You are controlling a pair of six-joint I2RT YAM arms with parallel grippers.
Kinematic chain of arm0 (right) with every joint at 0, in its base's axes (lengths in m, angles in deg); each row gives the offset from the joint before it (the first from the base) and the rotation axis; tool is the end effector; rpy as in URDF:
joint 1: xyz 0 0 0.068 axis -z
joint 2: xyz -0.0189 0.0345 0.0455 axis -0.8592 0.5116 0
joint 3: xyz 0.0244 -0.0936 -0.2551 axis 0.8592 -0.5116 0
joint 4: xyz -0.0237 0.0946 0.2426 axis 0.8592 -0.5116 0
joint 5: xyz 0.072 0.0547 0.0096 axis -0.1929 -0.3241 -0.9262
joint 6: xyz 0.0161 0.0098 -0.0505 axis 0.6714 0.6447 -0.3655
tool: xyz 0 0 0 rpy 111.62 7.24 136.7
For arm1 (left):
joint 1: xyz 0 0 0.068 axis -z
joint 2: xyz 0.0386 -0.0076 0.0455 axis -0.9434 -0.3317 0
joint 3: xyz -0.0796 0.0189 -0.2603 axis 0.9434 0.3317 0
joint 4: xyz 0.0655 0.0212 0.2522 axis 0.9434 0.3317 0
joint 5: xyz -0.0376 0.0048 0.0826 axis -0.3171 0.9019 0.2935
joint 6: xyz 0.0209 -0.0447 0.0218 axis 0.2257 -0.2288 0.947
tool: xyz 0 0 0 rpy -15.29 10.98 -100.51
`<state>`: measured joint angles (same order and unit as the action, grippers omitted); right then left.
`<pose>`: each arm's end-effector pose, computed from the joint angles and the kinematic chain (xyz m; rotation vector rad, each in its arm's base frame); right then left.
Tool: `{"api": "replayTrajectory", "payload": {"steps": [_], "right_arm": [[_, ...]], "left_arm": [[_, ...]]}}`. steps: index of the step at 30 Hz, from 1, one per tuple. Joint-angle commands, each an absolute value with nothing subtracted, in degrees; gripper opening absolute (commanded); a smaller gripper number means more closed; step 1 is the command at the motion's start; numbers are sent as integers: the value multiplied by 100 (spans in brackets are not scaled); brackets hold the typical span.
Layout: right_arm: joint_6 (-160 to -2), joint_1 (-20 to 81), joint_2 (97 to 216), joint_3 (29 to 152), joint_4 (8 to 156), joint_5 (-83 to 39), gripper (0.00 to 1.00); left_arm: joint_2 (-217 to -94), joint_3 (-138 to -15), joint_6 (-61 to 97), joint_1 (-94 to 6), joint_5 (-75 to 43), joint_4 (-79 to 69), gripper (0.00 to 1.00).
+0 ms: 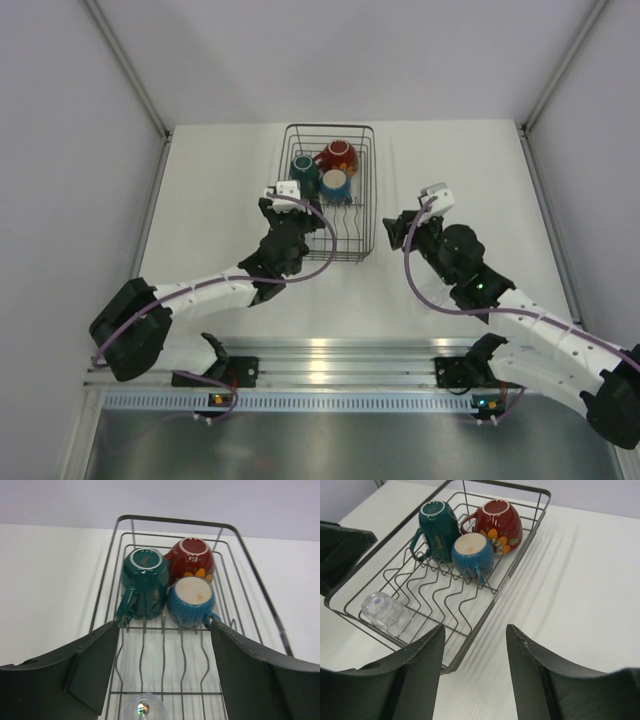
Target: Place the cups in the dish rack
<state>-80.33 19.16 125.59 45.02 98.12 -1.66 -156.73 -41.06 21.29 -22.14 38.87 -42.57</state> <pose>0.1666 0.1298 0.2800 -0.3007 1.6415 0.4511 0.2068 -0.1945 0.2590 -0.0884 1.5719 -0.1358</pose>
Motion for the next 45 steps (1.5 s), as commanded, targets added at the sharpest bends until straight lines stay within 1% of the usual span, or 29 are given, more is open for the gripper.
{"api": "replayTrajectory", "payload": {"steps": [1,2,4,5,7,12,14,18,22,29,39,45], "right_arm": [[-7884,1994,12501,5123,8480,-7,53],[-7831,1986,12553,5289,7946,28,52],[-7647,1986,12571,5474,7442,46,52],[-7585,1986,12562,5510,7022,11,52],[-7331,1986,12492,5571,6668,-42,52],[-6733,1994,12123,5686,5448,-199,51],[-6416,1977,12027,5686,5200,-270,50],[-6108,1942,12131,5651,4689,-577,47],[-5810,1758,12211,5467,4452,-429,46],[-5282,1406,11974,5220,3995,-244,46],[-4868,905,12421,5132,3977,116,46],[-4842,843,12580,5185,3986,354,46]], "left_arm": [[-15324,-4599,2037,-2167,2801,-3678,80],[-15306,-4870,2001,-2167,2546,-3127,80],[-15288,-5083,1843,-2167,1714,-2701,80],[-15262,-5206,1782,-2167,1456,-2377,80],[-15183,-5277,1606,-2167,912,-2156,80],[-15042,-5313,1149,-2176,154,-1786,81],[-15024,-5313,1035,-2176,-13,-1724,81],[-14954,-5225,762,-2176,-75,-1689,81],[-14831,-5111,621,-2176,-119,-1680,82],[-14479,-4847,516,-2176,39,-1689,84],[-14286,-4785,463,-2176,30,-1548,85],[-14075,-4671,472,-2176,188,-1495,85]]}}
